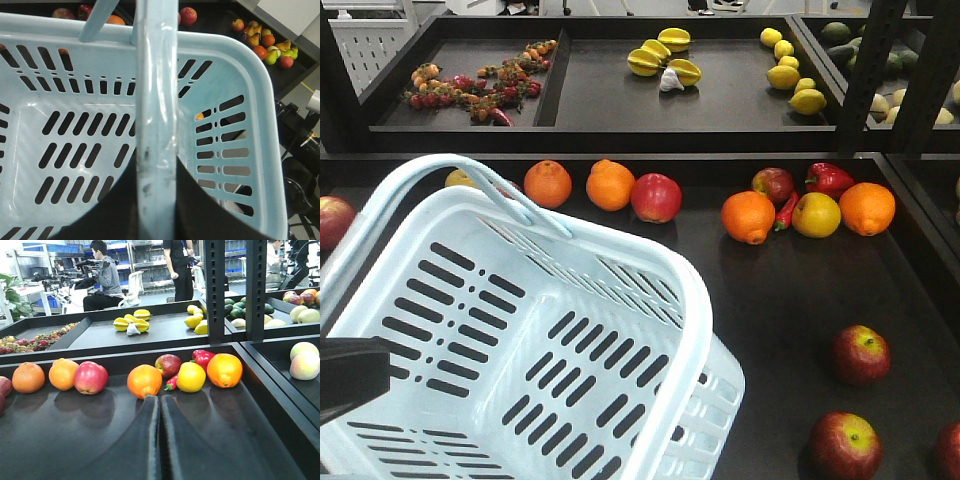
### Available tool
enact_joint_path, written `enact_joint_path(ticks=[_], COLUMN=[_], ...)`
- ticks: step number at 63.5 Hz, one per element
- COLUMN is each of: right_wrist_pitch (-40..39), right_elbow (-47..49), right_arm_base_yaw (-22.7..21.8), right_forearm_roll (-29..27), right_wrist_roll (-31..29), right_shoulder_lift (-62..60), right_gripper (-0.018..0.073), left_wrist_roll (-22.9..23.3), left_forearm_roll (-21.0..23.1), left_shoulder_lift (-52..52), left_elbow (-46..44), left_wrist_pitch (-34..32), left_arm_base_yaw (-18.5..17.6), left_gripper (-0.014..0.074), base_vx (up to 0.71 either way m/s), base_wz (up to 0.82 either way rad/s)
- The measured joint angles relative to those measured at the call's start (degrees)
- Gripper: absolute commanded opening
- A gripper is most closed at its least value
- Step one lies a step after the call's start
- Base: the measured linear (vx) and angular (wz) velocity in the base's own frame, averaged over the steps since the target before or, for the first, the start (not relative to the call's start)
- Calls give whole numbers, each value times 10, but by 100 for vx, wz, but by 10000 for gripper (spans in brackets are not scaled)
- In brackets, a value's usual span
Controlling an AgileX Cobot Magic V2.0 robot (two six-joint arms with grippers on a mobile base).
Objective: Pick three apples into basket with both arms
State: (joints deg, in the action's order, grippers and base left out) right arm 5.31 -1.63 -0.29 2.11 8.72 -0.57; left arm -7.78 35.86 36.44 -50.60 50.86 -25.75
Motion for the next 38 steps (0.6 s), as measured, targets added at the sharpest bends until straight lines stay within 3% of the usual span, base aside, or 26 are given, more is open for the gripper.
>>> enact_joint_path(ticks=[38], right_wrist_pitch=[0], right_elbow=[0], right_arm_base_yaw=[0], right_forearm_roll=[0], right_wrist_roll=[0], right_shoulder_lift=[0], right_gripper=[-5], left_wrist_roll=[1], left_forearm_roll=[0], left_shoulder_lift=[0], left_elbow=[0], left_wrist_pitch=[0], left_arm_base_yaw=[0], left_gripper=[-8], base_vx=[0], base_wz=[0])
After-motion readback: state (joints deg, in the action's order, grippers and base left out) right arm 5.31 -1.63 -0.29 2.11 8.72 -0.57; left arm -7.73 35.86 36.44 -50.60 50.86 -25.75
